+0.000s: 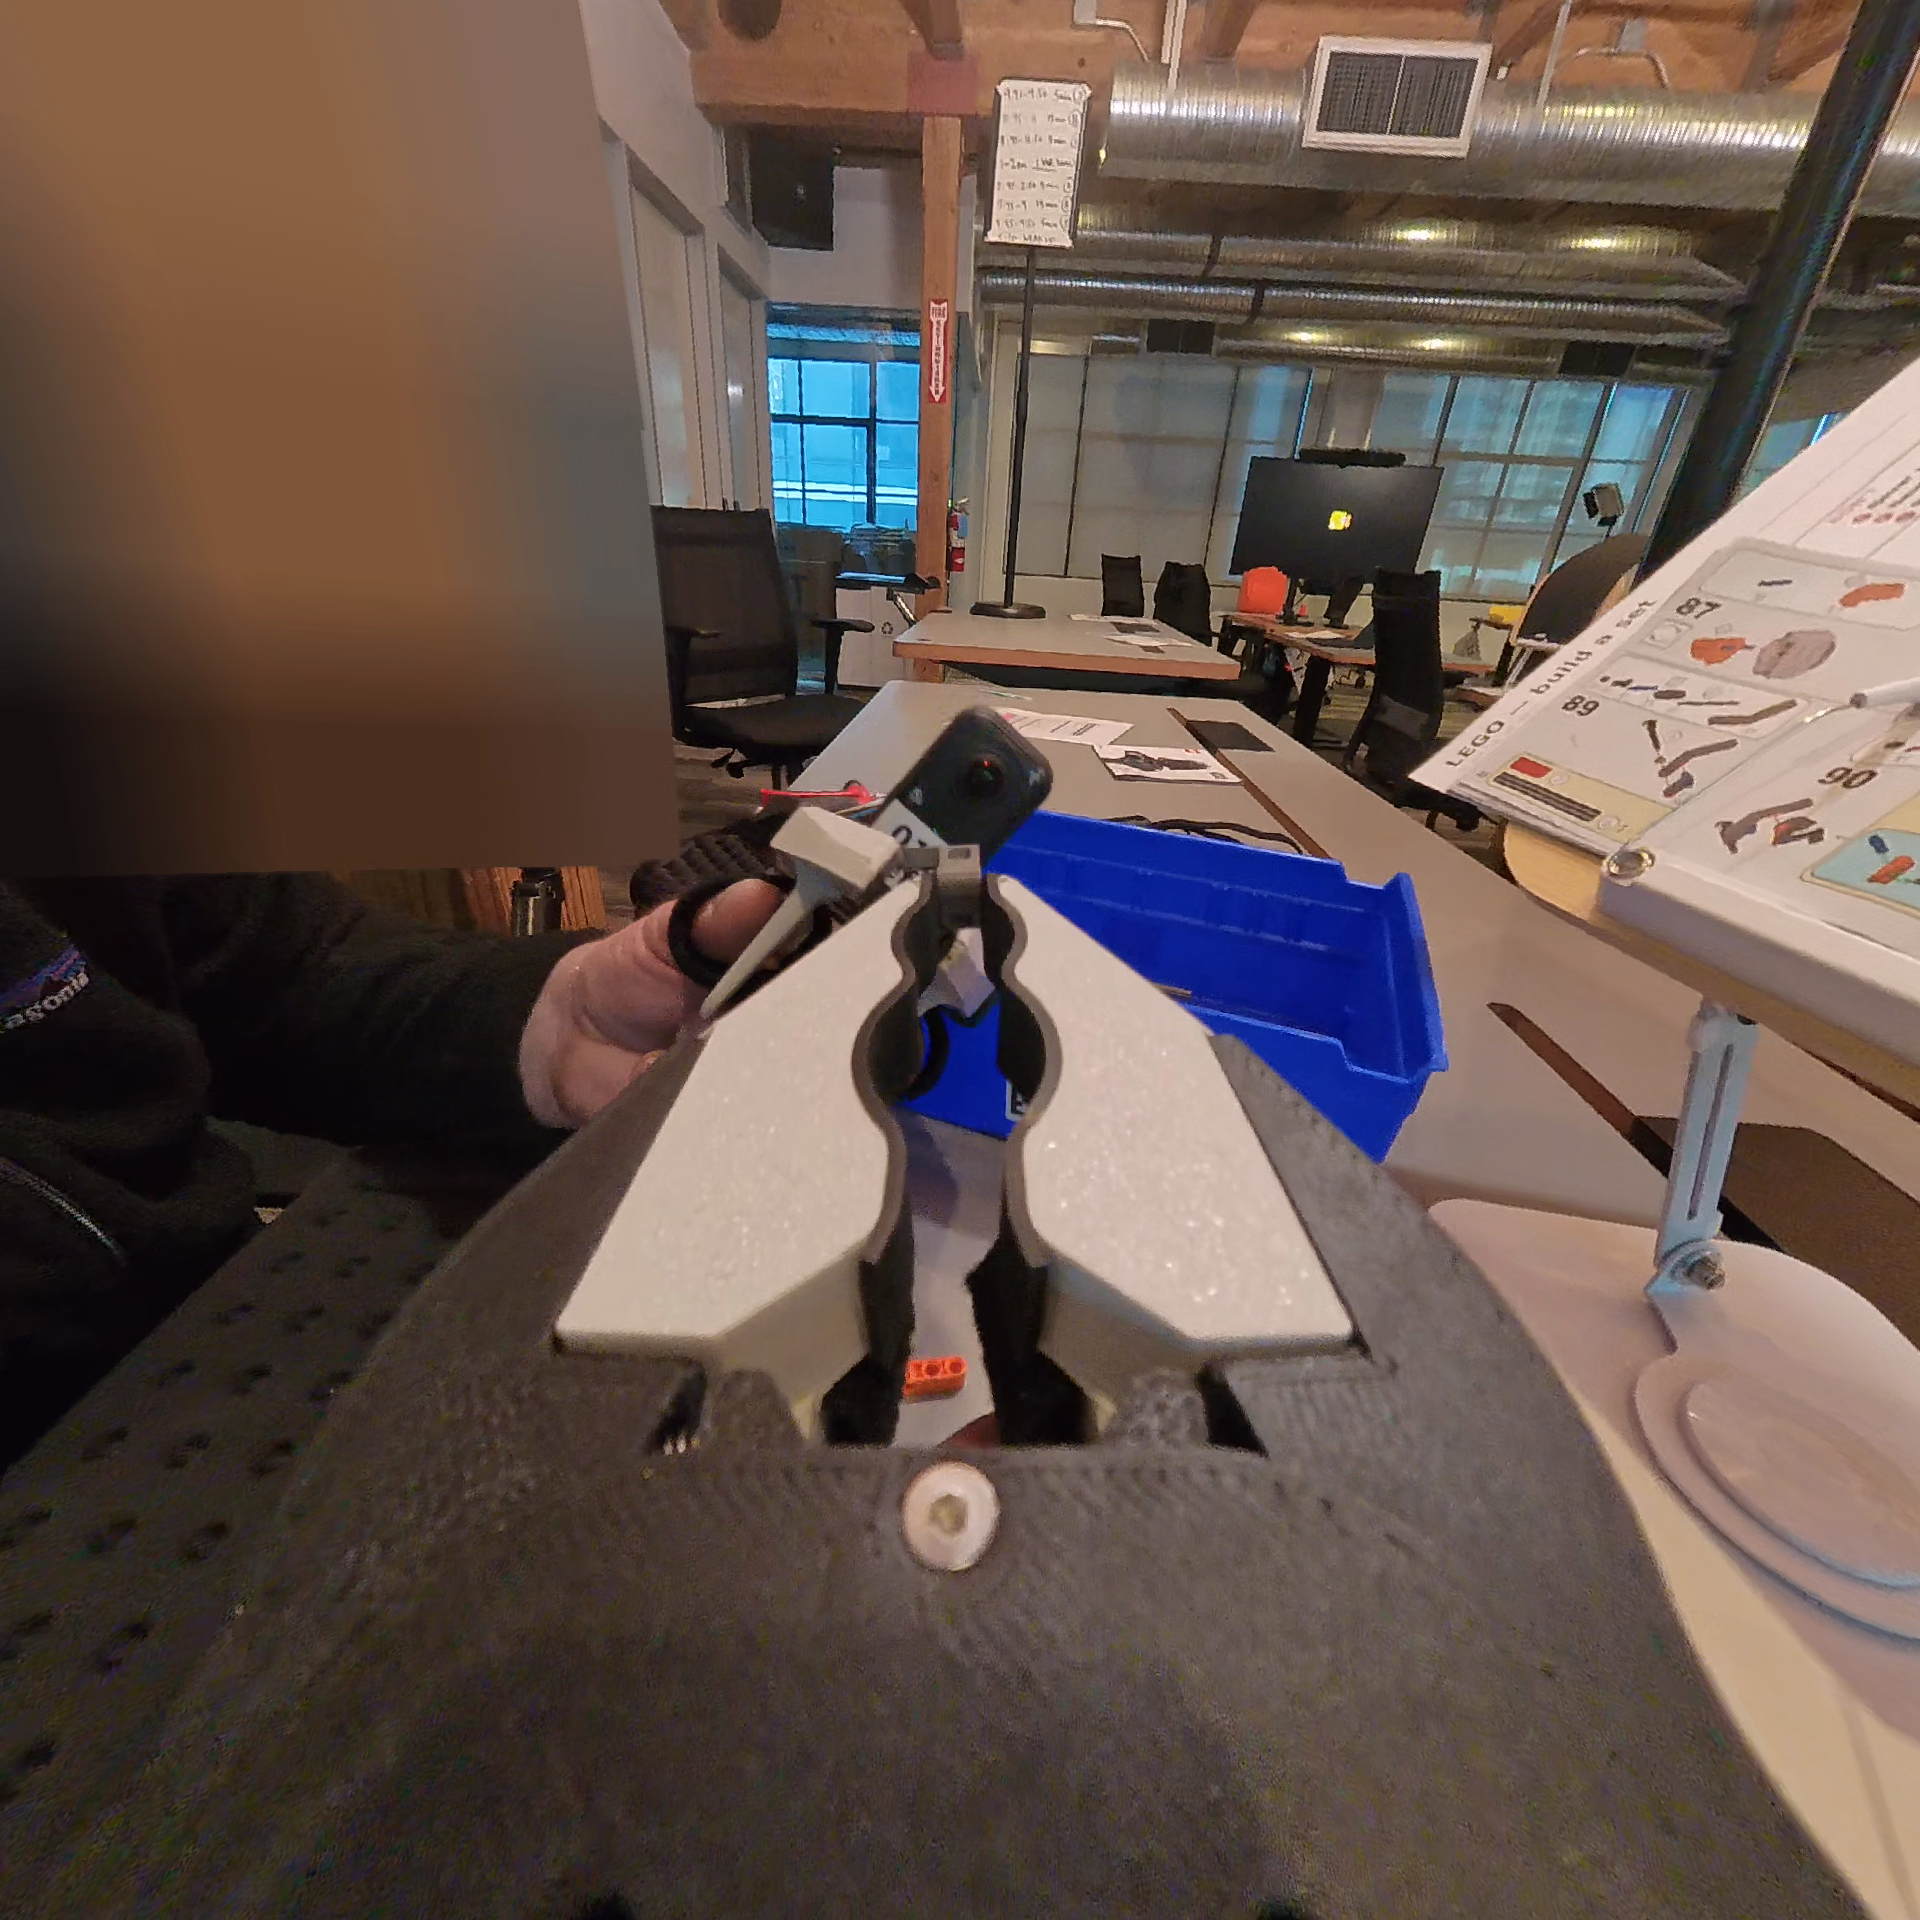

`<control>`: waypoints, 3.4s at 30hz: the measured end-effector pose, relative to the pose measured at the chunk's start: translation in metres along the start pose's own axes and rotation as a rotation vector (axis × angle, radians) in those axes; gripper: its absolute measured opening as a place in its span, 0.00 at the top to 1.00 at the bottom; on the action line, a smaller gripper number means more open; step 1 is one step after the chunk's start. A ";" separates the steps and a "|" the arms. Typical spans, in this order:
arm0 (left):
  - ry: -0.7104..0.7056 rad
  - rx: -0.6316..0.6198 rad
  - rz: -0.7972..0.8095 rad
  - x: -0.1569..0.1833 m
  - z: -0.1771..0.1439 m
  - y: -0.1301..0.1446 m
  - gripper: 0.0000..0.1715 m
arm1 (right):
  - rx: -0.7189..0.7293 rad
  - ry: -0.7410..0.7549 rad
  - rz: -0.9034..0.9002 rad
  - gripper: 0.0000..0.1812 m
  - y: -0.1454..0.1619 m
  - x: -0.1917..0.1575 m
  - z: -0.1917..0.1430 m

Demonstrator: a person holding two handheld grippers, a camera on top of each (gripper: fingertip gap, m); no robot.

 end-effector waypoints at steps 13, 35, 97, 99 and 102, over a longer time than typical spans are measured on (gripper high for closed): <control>-0.014 0.021 0.103 0.011 0.011 -0.003 1.00 | 0.007 -0.029 -0.071 0.95 -0.012 -0.010 -0.003; -0.678 -0.290 1.027 -0.012 -0.001 -0.018 0.99 | -0.224 0.143 -0.306 0.88 -0.009 0.004 -0.009; -0.989 -0.899 0.632 -0.076 -0.112 0.090 0.84 | -0.392 0.375 -0.422 0.92 0.021 0.041 -0.016; -1.024 -0.921 0.644 -0.084 -0.117 0.095 0.84 | -0.397 0.372 -0.427 0.92 0.021 0.039 -0.015; -1.025 -0.913 0.604 -0.088 -0.118 0.101 0.85 | -0.404 0.364 -0.430 0.92 0.024 0.038 -0.014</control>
Point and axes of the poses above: each gripper's, where its closed fingertips meet, z out along the fingers, y out of its underside, x = y × z across the jaws, the point moved 1 cm from there along -z, back along the fingers, and after that the axes turned 2 degrees about z, right-handed, at the moved point
